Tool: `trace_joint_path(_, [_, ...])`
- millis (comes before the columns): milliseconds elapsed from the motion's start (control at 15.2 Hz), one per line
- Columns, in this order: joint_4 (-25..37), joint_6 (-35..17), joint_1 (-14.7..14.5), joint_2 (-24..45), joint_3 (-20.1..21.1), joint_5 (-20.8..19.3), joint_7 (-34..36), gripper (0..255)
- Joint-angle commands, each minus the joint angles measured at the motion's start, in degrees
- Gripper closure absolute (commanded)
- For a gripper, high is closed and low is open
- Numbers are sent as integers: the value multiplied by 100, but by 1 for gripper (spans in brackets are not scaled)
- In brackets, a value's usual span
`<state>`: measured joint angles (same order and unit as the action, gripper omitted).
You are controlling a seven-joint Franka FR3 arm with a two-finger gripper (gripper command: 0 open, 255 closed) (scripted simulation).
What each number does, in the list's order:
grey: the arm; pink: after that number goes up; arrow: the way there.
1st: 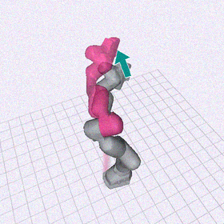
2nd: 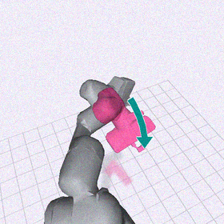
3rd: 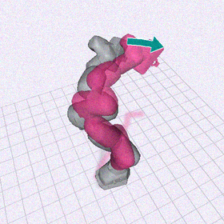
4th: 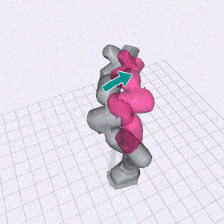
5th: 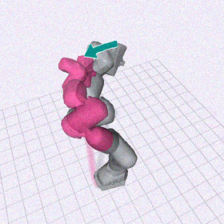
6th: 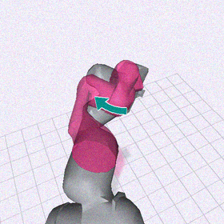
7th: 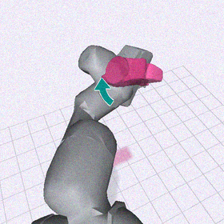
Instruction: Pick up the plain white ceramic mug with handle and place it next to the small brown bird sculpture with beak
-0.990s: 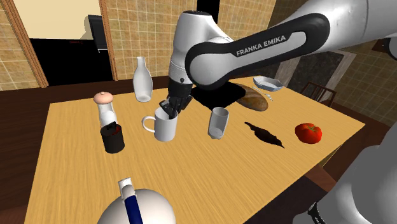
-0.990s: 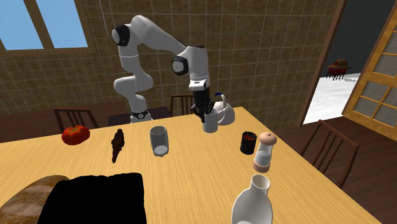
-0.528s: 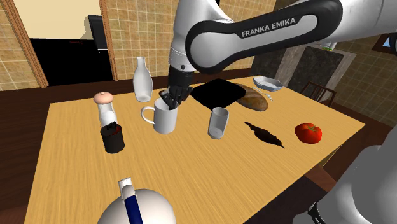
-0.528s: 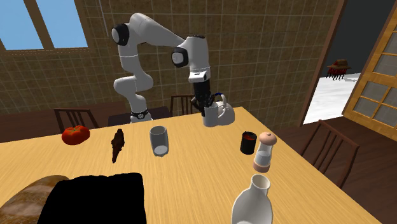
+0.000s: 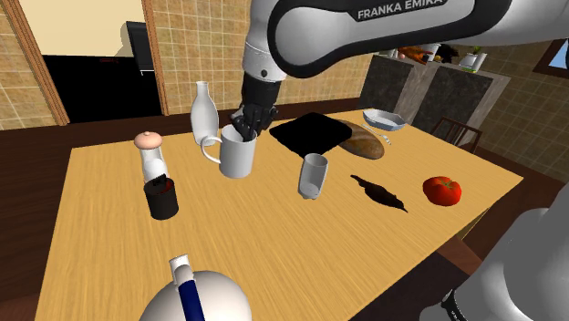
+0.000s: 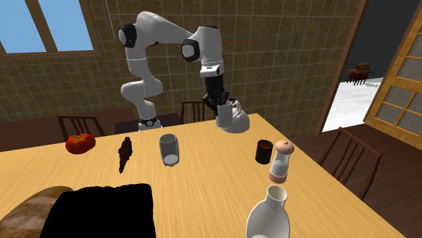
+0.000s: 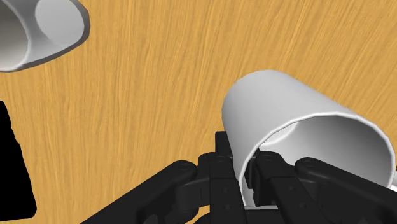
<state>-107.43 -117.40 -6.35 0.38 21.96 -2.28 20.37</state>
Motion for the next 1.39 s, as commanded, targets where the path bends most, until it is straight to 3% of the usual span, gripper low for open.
trace_joint_path(0, [-197,3,53,-218,-50,108,-138,255])
trace_joint_path(660, [-2191,-70,297,-2190,-814,807,-1477,255])
trace_joint_path(1188, [-3397,260,501,-3663,-1668,782,-2522,255])
trace_joint_path(1320, [-3541,102,495,-3648,-1663,790,-2527,255])
